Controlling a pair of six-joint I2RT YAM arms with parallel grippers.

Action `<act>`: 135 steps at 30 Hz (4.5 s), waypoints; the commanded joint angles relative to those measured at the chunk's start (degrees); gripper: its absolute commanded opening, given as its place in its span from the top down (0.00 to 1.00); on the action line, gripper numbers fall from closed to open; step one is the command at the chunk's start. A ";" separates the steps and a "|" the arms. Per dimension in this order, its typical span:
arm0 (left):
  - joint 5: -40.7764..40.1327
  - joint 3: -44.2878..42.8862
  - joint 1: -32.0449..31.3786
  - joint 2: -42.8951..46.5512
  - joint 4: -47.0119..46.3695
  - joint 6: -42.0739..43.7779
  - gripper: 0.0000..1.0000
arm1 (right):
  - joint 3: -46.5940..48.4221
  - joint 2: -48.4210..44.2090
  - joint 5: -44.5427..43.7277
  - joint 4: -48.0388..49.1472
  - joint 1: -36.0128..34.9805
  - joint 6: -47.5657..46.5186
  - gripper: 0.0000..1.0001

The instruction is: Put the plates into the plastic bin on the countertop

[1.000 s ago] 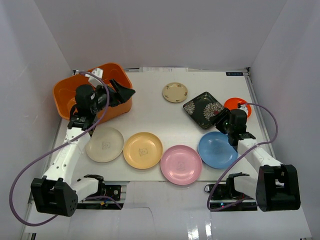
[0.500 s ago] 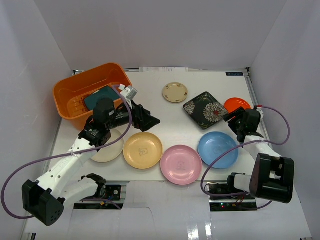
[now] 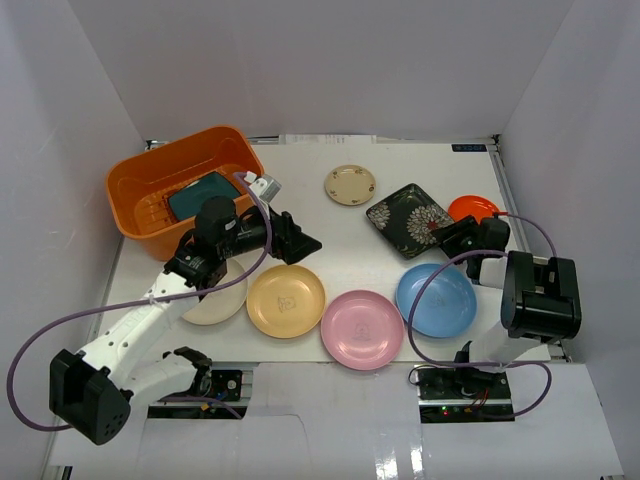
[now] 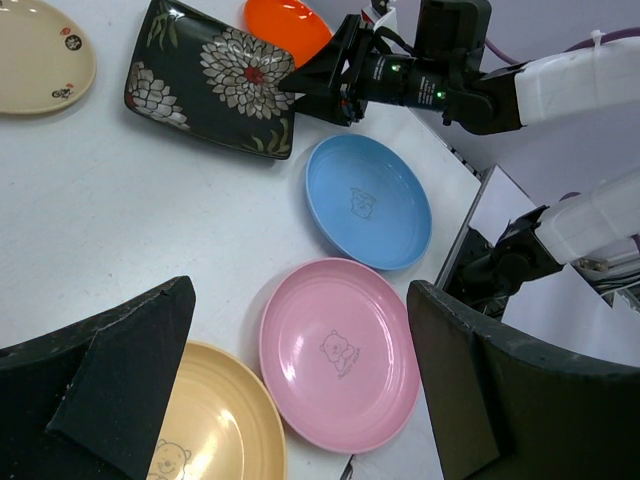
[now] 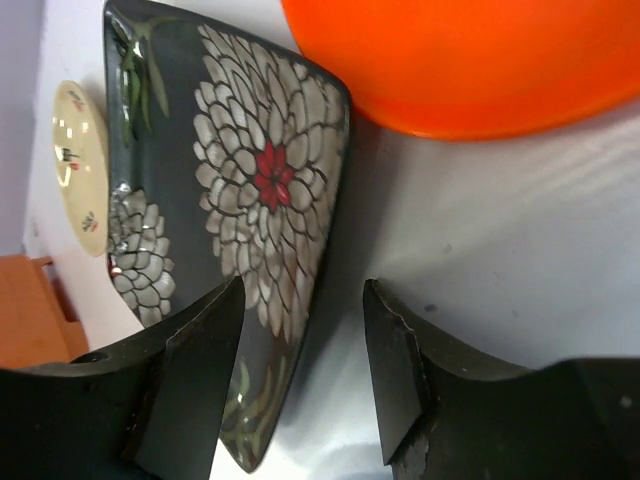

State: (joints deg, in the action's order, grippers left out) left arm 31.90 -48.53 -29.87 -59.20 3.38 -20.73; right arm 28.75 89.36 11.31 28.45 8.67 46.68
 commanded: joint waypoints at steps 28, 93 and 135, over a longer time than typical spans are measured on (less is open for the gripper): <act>-3.60 -10.70 -0.37 -13.30 9.54 -1.24 0.02 | -0.89 -26.78 17.23 7.67 -3.39 5.44 0.92; -4.56 -39.26 48.85 -29.48 25.97 -15.22 1.00 | -5.02 -36.10 22.79 -5.51 -29.32 -8.88 0.14; -13.88 -41.73 50.61 -43.98 35.38 -4.58 0.68 | -3.88 -29.77 14.71 -6.47 -39.69 -12.93 0.14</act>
State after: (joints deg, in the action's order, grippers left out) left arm 17.34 -90.30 20.51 -105.67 42.39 -25.52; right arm 22.85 59.35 27.07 20.64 -30.52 34.41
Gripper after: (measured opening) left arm 0.306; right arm 0.856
